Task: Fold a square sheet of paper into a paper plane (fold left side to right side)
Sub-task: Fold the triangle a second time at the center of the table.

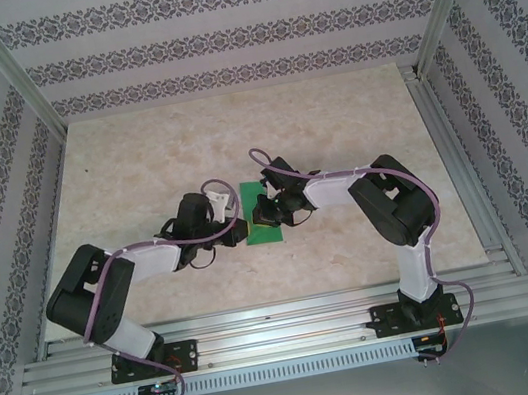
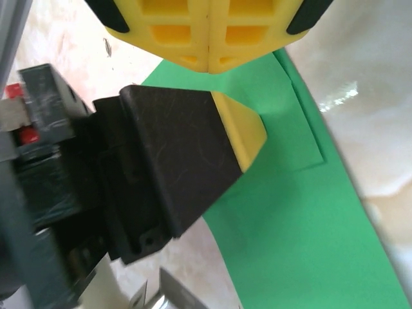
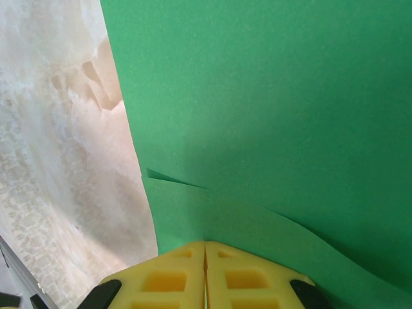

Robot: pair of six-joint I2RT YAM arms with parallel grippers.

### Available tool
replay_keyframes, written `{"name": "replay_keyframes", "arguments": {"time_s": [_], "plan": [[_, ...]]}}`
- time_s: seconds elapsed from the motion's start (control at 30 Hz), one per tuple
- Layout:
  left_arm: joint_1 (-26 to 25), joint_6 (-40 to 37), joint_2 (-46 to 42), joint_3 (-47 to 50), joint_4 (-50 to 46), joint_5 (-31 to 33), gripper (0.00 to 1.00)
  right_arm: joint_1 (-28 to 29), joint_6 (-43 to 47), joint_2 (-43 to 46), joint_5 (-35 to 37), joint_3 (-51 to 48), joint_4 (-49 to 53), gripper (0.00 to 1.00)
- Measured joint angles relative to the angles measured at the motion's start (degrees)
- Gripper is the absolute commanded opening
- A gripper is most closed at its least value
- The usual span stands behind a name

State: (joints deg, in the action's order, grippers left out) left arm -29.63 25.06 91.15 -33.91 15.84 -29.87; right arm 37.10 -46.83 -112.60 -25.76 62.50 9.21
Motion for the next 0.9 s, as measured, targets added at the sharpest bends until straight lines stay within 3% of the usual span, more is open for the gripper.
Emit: {"name": "replay_keyframes", "arguments": {"time_s": [0.33,0.9], "plan": [[0.0,1.9,7.8,-1.6,2.62,-4.2,0.0,0.02,0.37,-0.02,0.02,0.35,0.61,0.08],[-0.31,1.57,8.59,-1.05,3.1,-3.65,0.0,0.04,0.46,-0.09,0.04,1.01,1.73,0.09]]}}
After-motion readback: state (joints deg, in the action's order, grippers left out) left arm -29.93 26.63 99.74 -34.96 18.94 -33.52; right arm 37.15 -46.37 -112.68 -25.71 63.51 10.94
